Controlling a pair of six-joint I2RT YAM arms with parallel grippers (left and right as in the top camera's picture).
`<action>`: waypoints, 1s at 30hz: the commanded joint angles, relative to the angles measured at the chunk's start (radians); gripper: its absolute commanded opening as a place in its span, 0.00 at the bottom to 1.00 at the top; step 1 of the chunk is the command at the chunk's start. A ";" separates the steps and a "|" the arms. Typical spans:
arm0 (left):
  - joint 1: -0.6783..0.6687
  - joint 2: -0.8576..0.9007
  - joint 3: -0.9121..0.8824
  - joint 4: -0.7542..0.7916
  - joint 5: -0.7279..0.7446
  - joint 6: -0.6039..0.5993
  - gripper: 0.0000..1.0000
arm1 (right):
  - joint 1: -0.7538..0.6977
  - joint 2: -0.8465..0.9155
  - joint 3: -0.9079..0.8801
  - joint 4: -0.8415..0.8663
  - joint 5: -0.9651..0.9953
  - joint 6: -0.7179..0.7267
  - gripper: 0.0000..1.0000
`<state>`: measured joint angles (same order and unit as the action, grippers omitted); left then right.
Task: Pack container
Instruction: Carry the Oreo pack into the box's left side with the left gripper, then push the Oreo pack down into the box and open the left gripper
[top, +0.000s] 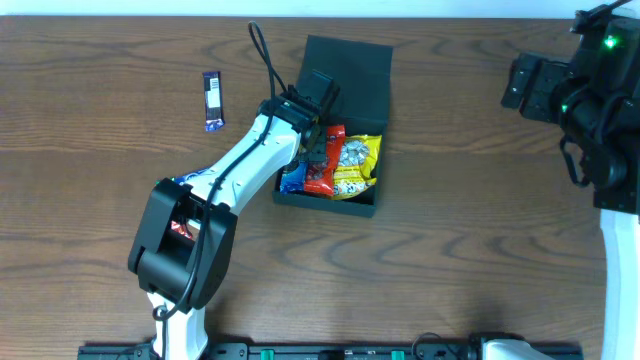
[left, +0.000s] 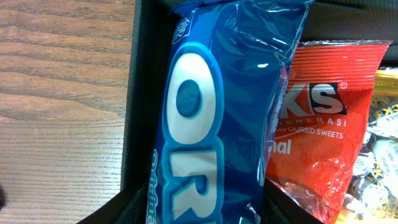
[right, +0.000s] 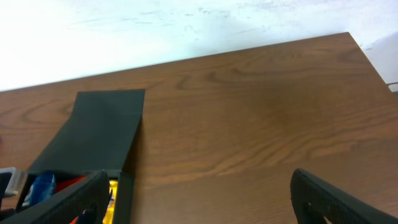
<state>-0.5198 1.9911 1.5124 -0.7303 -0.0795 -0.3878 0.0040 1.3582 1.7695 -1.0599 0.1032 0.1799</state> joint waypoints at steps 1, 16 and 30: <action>0.004 0.006 0.006 -0.006 -0.024 0.011 0.50 | -0.005 -0.011 0.003 -0.003 -0.006 0.018 0.92; 0.002 -0.213 0.064 -0.029 0.020 0.027 0.53 | -0.005 -0.011 0.003 -0.014 -0.006 0.018 0.92; 0.002 -0.180 -0.003 -0.242 0.084 0.002 0.06 | -0.005 -0.008 0.003 -0.013 -0.006 0.018 0.93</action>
<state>-0.5198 1.7950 1.5284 -0.9592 -0.0284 -0.3706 0.0040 1.3582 1.7695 -1.0737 0.1009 0.1825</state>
